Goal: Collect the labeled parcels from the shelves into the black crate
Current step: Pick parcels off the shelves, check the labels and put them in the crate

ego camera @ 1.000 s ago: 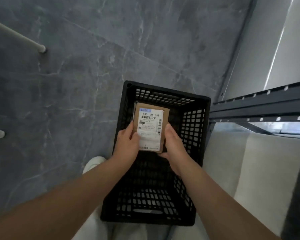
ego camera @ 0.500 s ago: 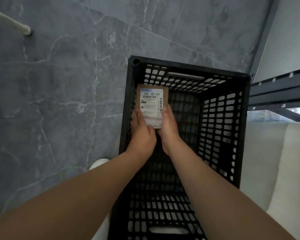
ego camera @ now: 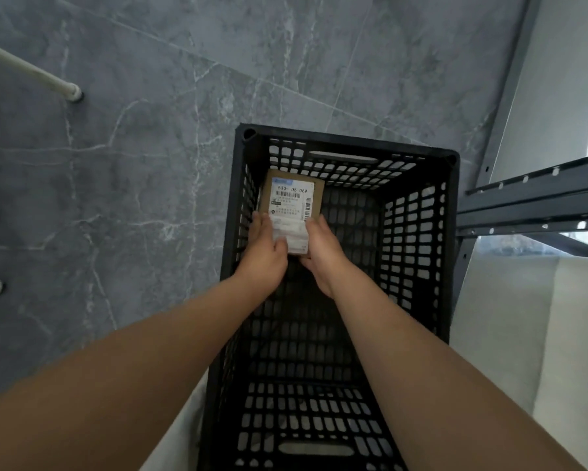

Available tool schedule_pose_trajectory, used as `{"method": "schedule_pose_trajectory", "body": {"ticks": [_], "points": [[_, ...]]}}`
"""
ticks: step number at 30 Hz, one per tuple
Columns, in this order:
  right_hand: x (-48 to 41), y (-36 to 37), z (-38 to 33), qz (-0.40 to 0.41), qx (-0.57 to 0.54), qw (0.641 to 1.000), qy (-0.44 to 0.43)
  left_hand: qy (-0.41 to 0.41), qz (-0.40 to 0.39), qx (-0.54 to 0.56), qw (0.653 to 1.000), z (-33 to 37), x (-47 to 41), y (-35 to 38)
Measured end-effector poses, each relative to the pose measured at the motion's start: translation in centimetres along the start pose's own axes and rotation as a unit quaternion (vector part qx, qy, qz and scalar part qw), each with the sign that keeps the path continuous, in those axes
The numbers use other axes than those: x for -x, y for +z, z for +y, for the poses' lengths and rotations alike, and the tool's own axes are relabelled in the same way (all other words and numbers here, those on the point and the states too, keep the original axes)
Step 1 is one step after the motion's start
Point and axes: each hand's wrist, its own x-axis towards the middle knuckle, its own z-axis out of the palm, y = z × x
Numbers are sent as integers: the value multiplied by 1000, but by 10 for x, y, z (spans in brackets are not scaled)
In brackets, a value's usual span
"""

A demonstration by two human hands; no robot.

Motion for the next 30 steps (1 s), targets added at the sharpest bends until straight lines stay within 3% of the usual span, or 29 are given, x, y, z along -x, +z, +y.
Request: {"method": "schedule_pose_trajectory", "body": {"ticks": [5,10,14,17,20,24,30], "points": [[49,1,-31,-20,171,985,30,-9,22,48,999,26,32,-2],[145,-11,-91,-15,222,975,4,-2,-16,11,1000,87,119,-21],[228,-28,-171,15,245,969,-39,45,13,-80,996,194,155,-84],[299,-49,-260,55,260,956,-122,120,70,-145,980,310,183,-141],[382,-71,-361,120,271,927,-231,222,112,-198,948,433,231,-189],[508,-90,-484,219,299,855,-363,344,176,-254,887,576,325,-236],[705,-121,-591,381,270,735,-492,478,322,-272,771,713,472,-272]]}}
